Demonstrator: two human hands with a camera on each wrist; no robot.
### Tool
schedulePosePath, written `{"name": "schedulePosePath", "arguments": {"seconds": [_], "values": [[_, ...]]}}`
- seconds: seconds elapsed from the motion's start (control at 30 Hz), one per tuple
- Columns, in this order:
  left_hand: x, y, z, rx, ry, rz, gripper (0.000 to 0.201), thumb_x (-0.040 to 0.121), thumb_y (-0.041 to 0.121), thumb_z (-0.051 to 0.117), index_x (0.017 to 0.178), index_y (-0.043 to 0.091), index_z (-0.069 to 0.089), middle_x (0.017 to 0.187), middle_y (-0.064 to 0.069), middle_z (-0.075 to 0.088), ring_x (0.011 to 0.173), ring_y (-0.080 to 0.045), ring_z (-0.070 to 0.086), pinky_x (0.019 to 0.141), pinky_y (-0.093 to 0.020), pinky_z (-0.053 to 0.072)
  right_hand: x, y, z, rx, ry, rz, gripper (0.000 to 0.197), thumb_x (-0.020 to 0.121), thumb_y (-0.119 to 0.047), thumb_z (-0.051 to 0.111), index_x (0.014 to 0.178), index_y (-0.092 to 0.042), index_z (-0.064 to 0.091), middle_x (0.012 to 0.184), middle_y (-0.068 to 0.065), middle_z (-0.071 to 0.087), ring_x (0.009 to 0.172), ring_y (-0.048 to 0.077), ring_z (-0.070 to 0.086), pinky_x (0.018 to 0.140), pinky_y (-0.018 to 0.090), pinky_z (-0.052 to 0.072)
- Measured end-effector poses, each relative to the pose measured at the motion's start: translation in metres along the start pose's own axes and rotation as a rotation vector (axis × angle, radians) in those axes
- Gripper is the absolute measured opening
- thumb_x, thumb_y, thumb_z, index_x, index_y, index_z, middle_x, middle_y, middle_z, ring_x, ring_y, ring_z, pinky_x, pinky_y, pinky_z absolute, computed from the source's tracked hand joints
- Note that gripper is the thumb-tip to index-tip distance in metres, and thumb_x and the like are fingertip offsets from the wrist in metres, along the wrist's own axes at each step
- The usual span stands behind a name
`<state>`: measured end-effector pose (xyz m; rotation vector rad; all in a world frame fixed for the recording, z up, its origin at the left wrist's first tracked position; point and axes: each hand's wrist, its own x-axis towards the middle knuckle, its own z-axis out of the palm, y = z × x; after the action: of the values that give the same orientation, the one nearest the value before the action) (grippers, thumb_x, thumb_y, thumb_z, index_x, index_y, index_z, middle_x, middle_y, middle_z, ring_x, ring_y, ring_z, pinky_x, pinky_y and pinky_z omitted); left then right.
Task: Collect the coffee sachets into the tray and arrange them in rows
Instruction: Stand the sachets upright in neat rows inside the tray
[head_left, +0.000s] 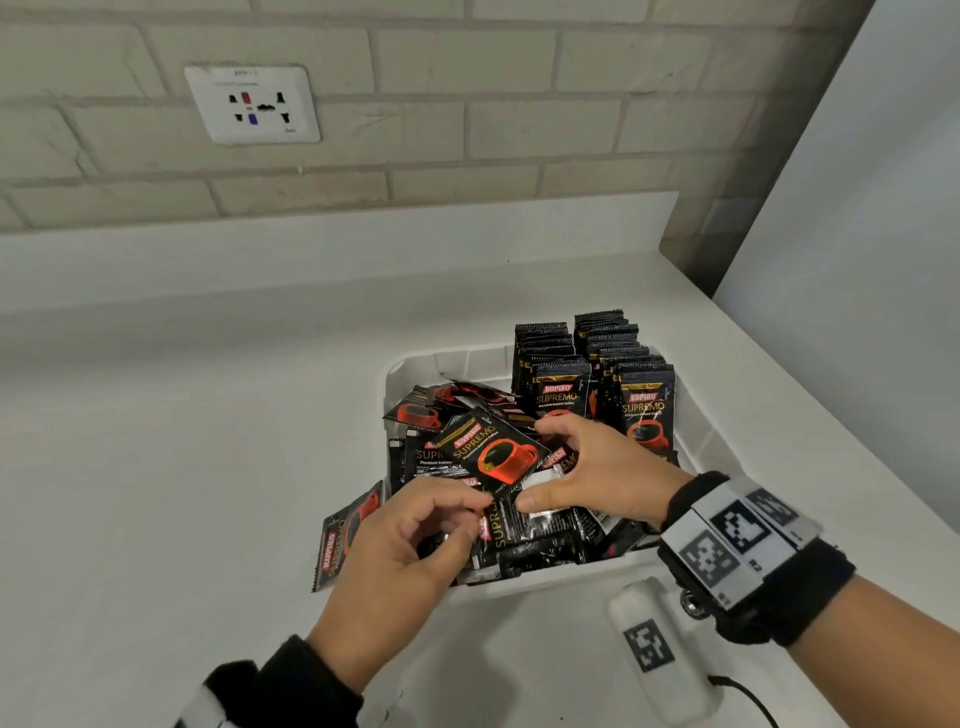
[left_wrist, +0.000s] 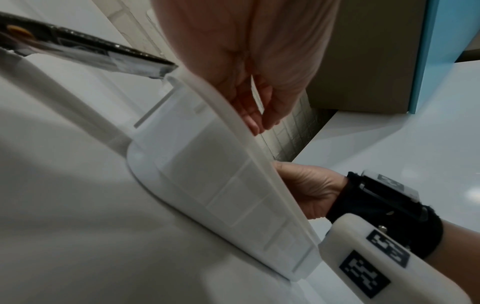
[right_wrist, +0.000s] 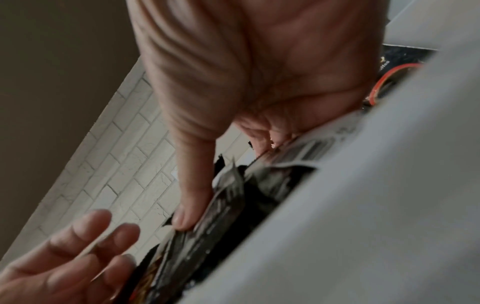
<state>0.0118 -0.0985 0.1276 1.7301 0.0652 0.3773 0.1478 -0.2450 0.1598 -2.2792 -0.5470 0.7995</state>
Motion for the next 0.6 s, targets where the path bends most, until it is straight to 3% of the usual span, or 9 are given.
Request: {"name": "schedulePosePath", "arguments": {"seconds": [0.1, 0.2, 0.27, 0.3, 0.37, 0.43, 0.5, 0.6], "values": [[0.004, 0.004, -0.003, 0.118, 0.018, 0.060, 0.024, 0.070, 0.037, 0.055, 0.090, 0.041, 0.066, 0.093, 0.020, 0.061, 0.077, -0.003, 0.056, 0.071, -0.008, 0.041, 0.005, 0.002, -0.002, -0.009, -0.010, 0.013, 0.078, 0.069, -0.034, 0.078, 0.136, -0.020, 0.040, 0.138, -0.002, 0.044, 0.129, 0.013, 0.039, 0.098, 0.020, 0.030], [0.007, 0.006, -0.004, 0.370, -0.008, 0.081, 0.035, 0.071, 0.044, 0.050, 0.105, 0.047, 0.056, 0.109, 0.027, 0.053, 0.101, 0.005, 0.048, 0.083, -0.003, 0.035, 0.007, 0.008, -0.004, 0.097, -0.030, 0.019, 0.054, 0.076, -0.025, 0.073, 0.125, -0.017, 0.051, 0.115, -0.006, 0.058, 0.105, 0.005, 0.056, 0.093, 0.013, 0.039], [0.008, 0.009, -0.001, 0.567, -0.070, 0.079, 0.040, 0.075, 0.043, 0.058, 0.115, 0.049, 0.053, 0.121, 0.037, 0.040, 0.114, 0.008, 0.035, 0.096, -0.007, 0.028, 0.009, 0.012, -0.003, 0.200, -0.023, 0.024, 0.039, 0.083, -0.019, 0.066, 0.120, -0.015, 0.056, 0.107, -0.001, 0.064, 0.100, 0.011, 0.060, 0.098, 0.028, 0.044], [0.009, 0.010, 0.002, 0.659, -0.106, 0.079, 0.048, 0.079, 0.039, 0.063, 0.124, 0.047, 0.049, 0.130, 0.035, 0.028, 0.122, 0.003, 0.030, 0.102, -0.010, 0.021, 0.009, 0.013, -0.003, 0.265, -0.015, 0.035, 0.031, 0.087, -0.018, 0.061, 0.118, -0.015, 0.058, 0.108, 0.004, 0.064, 0.102, 0.016, 0.060, 0.100, 0.035, 0.044], [0.009, 0.011, 0.007, 0.794, -0.177, 0.030, 0.065, 0.087, 0.036, 0.060, 0.142, 0.039, 0.025, 0.141, 0.024, 0.011, 0.135, -0.007, 0.012, 0.105, -0.009, 0.002, 0.008, 0.013, -0.002, 0.509, -0.033, 0.096, 0.024, 0.095, -0.018, 0.048, 0.116, -0.009, 0.056, 0.109, 0.012, 0.061, 0.101, 0.024, 0.057, 0.095, 0.037, 0.045], [0.009, 0.011, 0.009, 0.858, -0.238, -0.038, 0.068, 0.092, 0.039, 0.051, 0.145, 0.039, 0.009, 0.150, 0.020, -0.001, 0.138, -0.004, -0.002, 0.105, -0.010, -0.002, 0.005, 0.011, -0.001, 0.728, -0.100, 0.150, 0.031, 0.097, -0.025, 0.043, 0.116, -0.004, 0.055, 0.107, 0.017, 0.061, 0.096, 0.025, 0.059, 0.086, 0.036, 0.049], [0.009, 0.009, 0.010, 0.849, -0.250, -0.042, 0.066, 0.092, 0.038, 0.050, 0.146, 0.037, 0.010, 0.153, 0.018, -0.003, 0.140, -0.005, -0.002, 0.107, -0.012, -0.001, 0.003, 0.010, 0.000, 0.685, -0.156, 0.153, 0.038, 0.095, -0.039, 0.045, 0.116, -0.011, 0.058, 0.114, 0.010, 0.064, 0.106, 0.021, 0.060, 0.095, 0.039, 0.047], [0.006, 0.003, 0.011, 0.762, -0.234, -0.035, 0.063, 0.090, 0.031, 0.057, 0.143, 0.035, 0.022, 0.143, 0.024, 0.006, 0.139, -0.004, 0.004, 0.098, -0.002, -0.008, -0.001, 0.001, 0.005, 0.458, -0.075, 0.130, 0.029, 0.089, -0.042, 0.052, 0.108, -0.022, 0.059, 0.110, -0.005, 0.060, 0.102, 0.006, 0.054, 0.095, 0.027, 0.042]]}}
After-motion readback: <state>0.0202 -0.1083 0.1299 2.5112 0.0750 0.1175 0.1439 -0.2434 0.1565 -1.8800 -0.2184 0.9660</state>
